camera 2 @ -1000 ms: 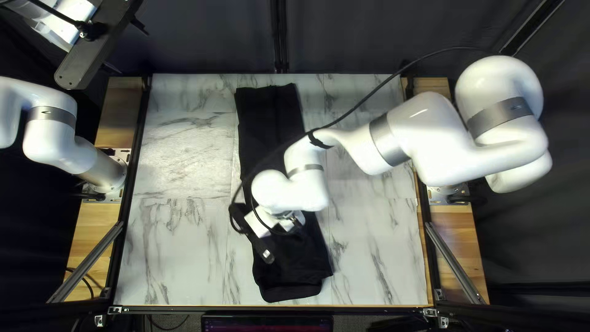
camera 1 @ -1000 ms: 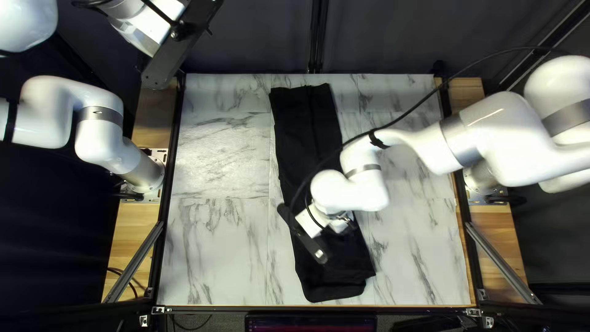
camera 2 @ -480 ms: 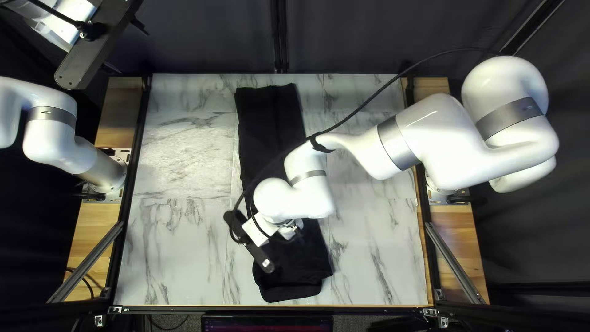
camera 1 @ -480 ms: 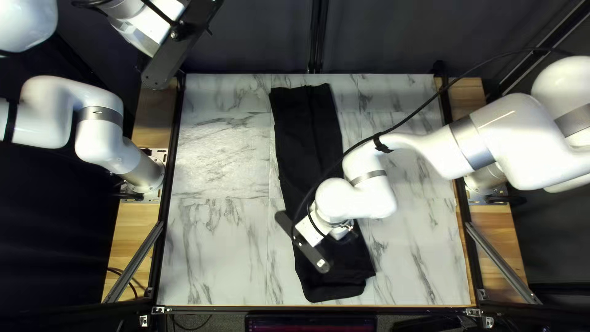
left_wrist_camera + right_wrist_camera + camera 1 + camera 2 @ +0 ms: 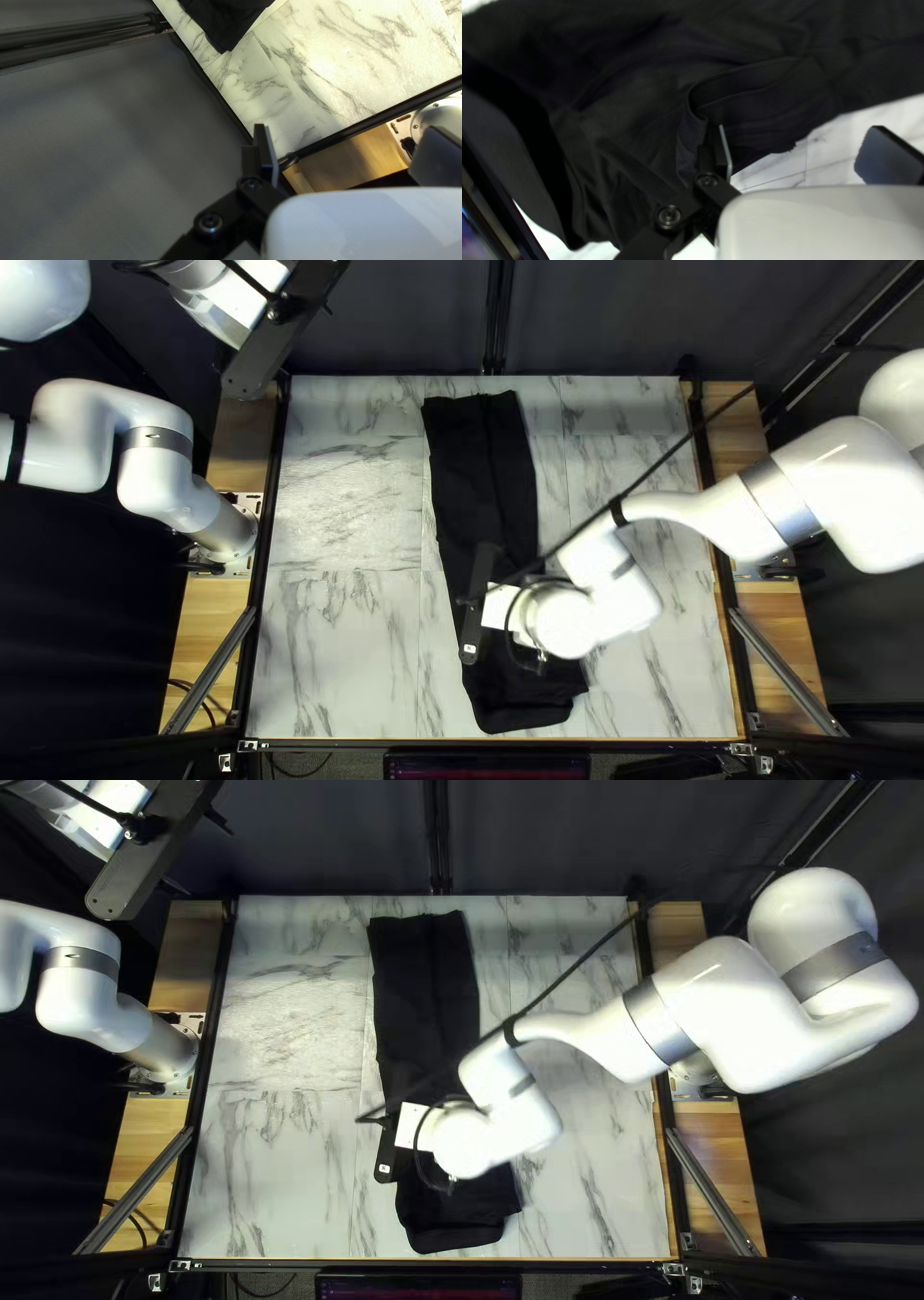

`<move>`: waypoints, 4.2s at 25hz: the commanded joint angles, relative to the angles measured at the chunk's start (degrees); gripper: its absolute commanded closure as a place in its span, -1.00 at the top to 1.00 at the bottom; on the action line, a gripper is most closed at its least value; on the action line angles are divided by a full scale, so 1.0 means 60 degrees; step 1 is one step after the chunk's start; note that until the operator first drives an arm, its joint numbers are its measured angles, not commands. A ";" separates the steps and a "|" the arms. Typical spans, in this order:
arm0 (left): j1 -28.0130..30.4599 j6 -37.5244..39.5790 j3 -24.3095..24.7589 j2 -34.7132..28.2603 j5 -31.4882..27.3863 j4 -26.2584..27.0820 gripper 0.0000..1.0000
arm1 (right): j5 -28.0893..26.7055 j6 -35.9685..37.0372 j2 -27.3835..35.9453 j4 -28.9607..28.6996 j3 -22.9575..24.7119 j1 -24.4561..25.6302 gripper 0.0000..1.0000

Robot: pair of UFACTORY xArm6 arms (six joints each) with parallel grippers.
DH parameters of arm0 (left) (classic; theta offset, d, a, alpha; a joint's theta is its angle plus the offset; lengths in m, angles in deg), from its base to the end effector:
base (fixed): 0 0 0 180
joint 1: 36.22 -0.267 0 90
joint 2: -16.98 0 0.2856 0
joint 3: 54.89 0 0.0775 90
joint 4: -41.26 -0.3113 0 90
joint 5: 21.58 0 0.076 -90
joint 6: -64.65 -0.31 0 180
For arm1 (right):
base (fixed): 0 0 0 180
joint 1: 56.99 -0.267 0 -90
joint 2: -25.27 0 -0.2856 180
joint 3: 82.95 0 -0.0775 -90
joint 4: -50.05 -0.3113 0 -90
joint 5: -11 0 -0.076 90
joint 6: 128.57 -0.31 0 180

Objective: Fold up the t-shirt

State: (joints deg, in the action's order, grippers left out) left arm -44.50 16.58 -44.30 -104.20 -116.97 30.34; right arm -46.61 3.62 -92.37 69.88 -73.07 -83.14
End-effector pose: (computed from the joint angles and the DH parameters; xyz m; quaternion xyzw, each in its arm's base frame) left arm 0.2575 0.0979 0.4195 -0.9351 0.3157 -0.0723 0.1439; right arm 0.4662 0.1454 0.0867 0.9851 -0.0880 0.0497 0.1393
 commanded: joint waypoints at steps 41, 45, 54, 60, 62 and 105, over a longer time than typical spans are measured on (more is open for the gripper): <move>0.0000 0.0000 0.0000 0.0000 0.0000 0.0000 1.00 | -0.1864 -0.4808 -0.2389 -0.0773 -0.2479 0.0495 1.00; 0.0000 0.0000 0.0000 0.0000 0.0000 0.0000 1.00 | -0.1867 -0.4801 -0.2378 -0.0828 -0.2454 0.0550 0.90; 0.0000 0.0000 0.0000 0.0000 0.0000 0.0000 1.00 | -0.1980 -0.4853 -0.2480 -0.0927 -0.2644 0.0598 -0.93; 0.0000 0.0000 0.0000 0.0000 0.0000 0.0000 1.00 | -0.1880 -0.4854 -0.2491 -0.0972 -0.2594 0.0617 -0.95; 0.0000 0.0000 0.0000 0.0000 0.0000 0.0000 1.00 | -0.1853 -0.4847 -0.2471 -0.0978 -0.2559 0.0624 -0.94; 0.0000 0.0000 0.0000 0.0000 0.0000 0.0000 1.00 | -0.1468 -0.4943 -0.2364 -0.1000 -0.2091 0.0712 -0.17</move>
State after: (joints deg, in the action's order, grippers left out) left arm -44.50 16.58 -44.30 -104.20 -116.97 30.34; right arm -55.45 -26.03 -106.53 63.86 -85.65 -78.87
